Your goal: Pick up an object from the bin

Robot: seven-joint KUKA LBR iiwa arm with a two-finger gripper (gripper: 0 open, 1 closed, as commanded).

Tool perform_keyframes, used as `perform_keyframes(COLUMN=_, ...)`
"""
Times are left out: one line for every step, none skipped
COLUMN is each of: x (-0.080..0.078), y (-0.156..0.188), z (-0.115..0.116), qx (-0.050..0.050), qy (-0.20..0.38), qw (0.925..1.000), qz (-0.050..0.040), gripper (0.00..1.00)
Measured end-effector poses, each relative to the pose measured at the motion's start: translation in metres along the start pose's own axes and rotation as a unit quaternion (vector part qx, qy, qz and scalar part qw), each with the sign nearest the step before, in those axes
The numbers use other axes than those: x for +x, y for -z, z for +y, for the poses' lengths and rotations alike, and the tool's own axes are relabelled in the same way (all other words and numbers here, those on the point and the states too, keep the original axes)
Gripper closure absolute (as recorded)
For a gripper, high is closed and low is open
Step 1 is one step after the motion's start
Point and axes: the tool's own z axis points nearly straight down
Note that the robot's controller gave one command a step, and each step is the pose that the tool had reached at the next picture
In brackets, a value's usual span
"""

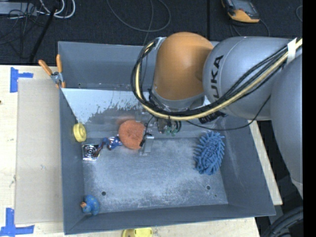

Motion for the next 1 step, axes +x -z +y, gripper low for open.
perform_keyframes(x=0.0043, y=-0.0373, z=0.0073, qx=0.001, qy=0.024, qw=0.9997, qz=0.0054, gripper=0.00)
